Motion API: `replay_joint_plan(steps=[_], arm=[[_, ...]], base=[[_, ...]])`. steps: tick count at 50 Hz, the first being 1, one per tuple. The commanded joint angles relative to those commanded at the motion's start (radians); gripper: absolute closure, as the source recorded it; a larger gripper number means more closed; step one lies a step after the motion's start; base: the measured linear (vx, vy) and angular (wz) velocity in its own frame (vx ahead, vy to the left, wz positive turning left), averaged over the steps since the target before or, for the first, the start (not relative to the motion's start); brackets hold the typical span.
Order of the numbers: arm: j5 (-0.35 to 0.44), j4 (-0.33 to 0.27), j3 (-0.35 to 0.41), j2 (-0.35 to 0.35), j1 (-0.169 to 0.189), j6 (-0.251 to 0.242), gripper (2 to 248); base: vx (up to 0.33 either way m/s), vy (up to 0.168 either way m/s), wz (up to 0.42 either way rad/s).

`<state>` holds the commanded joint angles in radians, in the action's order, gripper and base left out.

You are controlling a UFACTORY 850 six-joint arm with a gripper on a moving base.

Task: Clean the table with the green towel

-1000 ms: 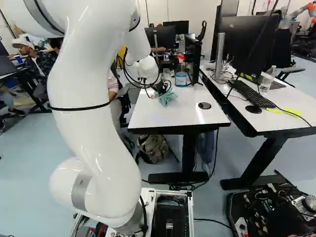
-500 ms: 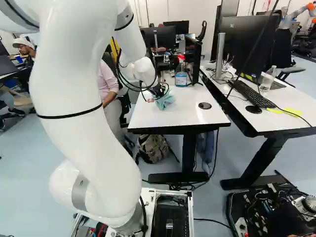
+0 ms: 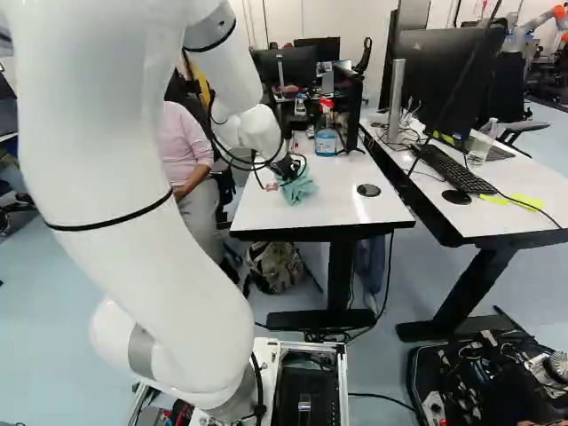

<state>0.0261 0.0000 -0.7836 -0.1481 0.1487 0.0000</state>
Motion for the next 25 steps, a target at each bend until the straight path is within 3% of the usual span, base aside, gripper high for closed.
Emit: replay_joint_plan(steps=[25], arm=[[0.000,0.000,-0.017,-0.015,0.084,0.000,222]], base=[[0.000,0.000,0.000]])
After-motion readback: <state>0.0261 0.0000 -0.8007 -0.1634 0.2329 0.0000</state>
